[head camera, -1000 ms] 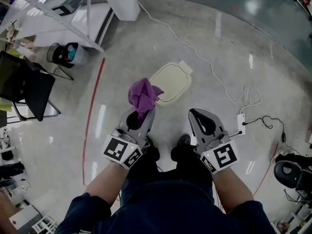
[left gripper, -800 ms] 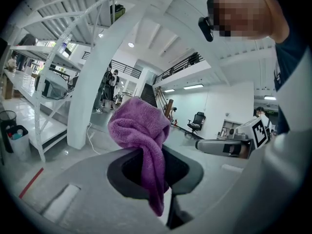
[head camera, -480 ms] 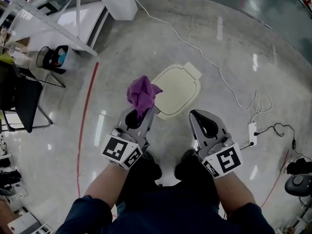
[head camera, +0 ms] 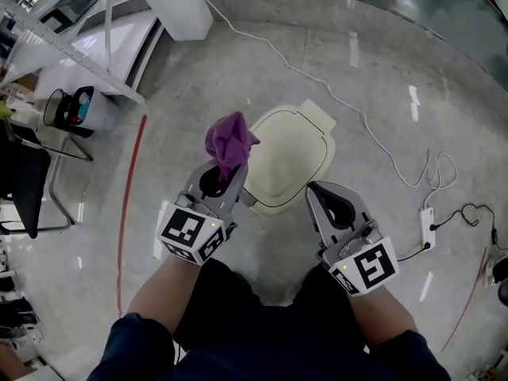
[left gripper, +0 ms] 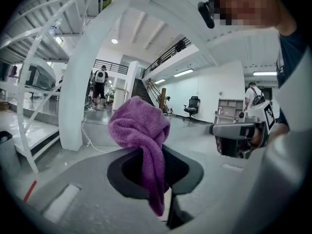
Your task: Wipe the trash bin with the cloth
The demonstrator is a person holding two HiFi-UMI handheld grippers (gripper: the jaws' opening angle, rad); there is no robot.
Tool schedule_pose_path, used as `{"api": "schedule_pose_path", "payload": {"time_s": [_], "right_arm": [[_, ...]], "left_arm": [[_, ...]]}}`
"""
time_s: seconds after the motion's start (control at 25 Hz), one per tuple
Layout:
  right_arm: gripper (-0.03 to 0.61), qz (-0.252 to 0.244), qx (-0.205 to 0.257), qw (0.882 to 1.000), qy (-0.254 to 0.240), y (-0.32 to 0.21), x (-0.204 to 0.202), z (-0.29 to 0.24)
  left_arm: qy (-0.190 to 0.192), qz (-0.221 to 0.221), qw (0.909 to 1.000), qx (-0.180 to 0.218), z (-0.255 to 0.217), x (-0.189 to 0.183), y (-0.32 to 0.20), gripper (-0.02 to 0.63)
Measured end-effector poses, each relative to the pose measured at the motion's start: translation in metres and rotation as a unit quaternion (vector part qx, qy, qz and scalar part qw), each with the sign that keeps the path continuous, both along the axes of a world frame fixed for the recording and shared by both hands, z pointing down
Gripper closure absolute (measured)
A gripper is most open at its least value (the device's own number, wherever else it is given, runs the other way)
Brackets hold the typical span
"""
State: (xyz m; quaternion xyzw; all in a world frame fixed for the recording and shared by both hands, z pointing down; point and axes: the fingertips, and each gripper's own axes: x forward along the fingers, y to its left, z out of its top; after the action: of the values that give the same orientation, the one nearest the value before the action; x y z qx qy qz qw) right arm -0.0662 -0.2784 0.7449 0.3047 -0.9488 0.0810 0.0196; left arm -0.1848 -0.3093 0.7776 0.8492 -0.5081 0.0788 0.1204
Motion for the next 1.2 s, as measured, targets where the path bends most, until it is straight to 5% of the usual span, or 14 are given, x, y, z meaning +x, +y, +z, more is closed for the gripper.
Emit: {"api": "schedule_pose_path", "payload": {"time_s": [0.28, 0.52, 0.68, 0.96, 1.2], "right_arm": [[0.568, 0.02, 0.028, 0.999, -0.013, -0.006, 0.017, 0.013], [0.568, 0.042, 0.042, 0.998, -0.015, -0.003, 0.04, 0.007], [0.568, 0.053, 0.049, 0.997, -0.014, 0.001, 0.048, 0.003], [0.568, 0.055, 0.052, 0.997, -0.023, 0.008, 0.053, 0.0], [0.568, 0.07, 0.058, 0.995, -0.035, 0.007, 0.066, -0.007]], "left_arm": [[-0.078, 0.063, 0.9949, -0.009, 0.041, 0.018, -0.051, 0.56], [-0.173, 0.133, 0.9742, -0.057, 0.082, 0.047, -0.093, 0.56], [-0.288, 0.181, 0.9373, -0.077, 0.105, 0.064, -0.117, 0.56], [-0.453, 0.273, 0.8426, -0.102, 0.136, 0.091, -0.121, 0.56], [-0.497, 0.329, 0.7985, -0.084, 0.141, 0.127, -0.107, 0.56]]}}
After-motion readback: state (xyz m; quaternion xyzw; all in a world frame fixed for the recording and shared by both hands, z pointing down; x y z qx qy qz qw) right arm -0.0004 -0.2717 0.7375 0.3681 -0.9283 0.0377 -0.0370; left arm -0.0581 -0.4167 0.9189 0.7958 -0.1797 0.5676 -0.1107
